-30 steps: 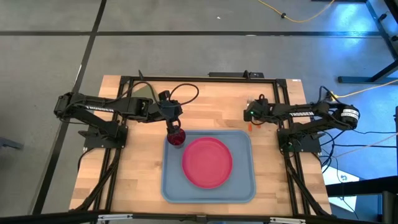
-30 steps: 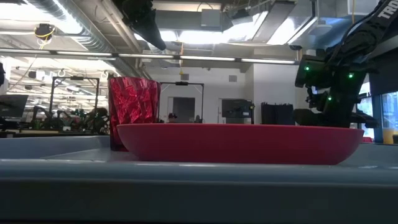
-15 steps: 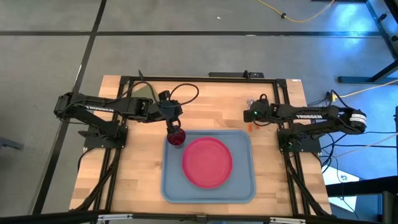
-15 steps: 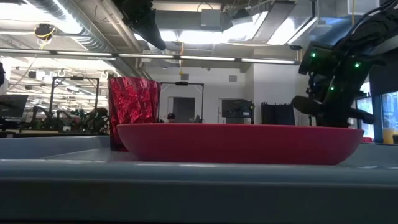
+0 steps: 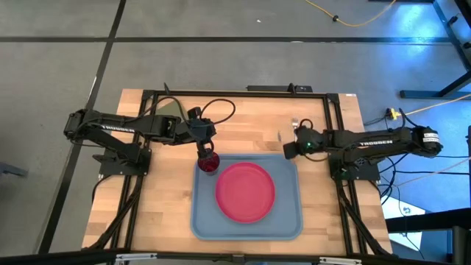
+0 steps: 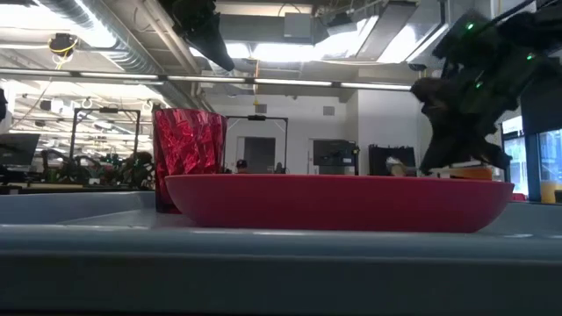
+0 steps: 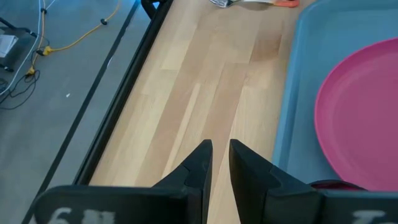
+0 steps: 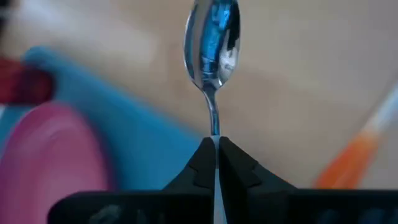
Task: Pick and place plate/cup/fork/spoon on tray
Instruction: Put the orange spoon on the blue serving tray to the right of the pink plate
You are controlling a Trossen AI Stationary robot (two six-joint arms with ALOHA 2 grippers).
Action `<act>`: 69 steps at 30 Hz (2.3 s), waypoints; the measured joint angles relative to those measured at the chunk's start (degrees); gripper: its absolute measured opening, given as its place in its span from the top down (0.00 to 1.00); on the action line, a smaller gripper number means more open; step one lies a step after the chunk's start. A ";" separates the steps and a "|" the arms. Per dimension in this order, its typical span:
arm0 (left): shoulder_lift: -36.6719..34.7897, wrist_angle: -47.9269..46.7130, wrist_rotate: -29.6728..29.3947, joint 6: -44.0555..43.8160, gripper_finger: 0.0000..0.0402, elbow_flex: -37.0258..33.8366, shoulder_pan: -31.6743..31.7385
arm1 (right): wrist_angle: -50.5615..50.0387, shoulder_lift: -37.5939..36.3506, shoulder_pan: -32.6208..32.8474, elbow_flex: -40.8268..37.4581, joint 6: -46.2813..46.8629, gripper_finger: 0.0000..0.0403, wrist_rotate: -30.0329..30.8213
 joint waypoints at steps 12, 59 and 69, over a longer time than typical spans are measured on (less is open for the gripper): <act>0.00 0.18 0.01 -0.05 0.88 0.00 -0.01 | -1.78 4.53 20.23 0.00 21.93 0.99 4.54; 0.00 0.35 0.00 -1.56 0.88 0.00 -0.01 | -51.91 46.85 34.16 43.71 38.15 0.99 6.77; 0.00 0.35 0.02 -1.64 0.88 0.00 -0.01 | -53.42 54.95 34.14 48.11 34.18 0.99 7.85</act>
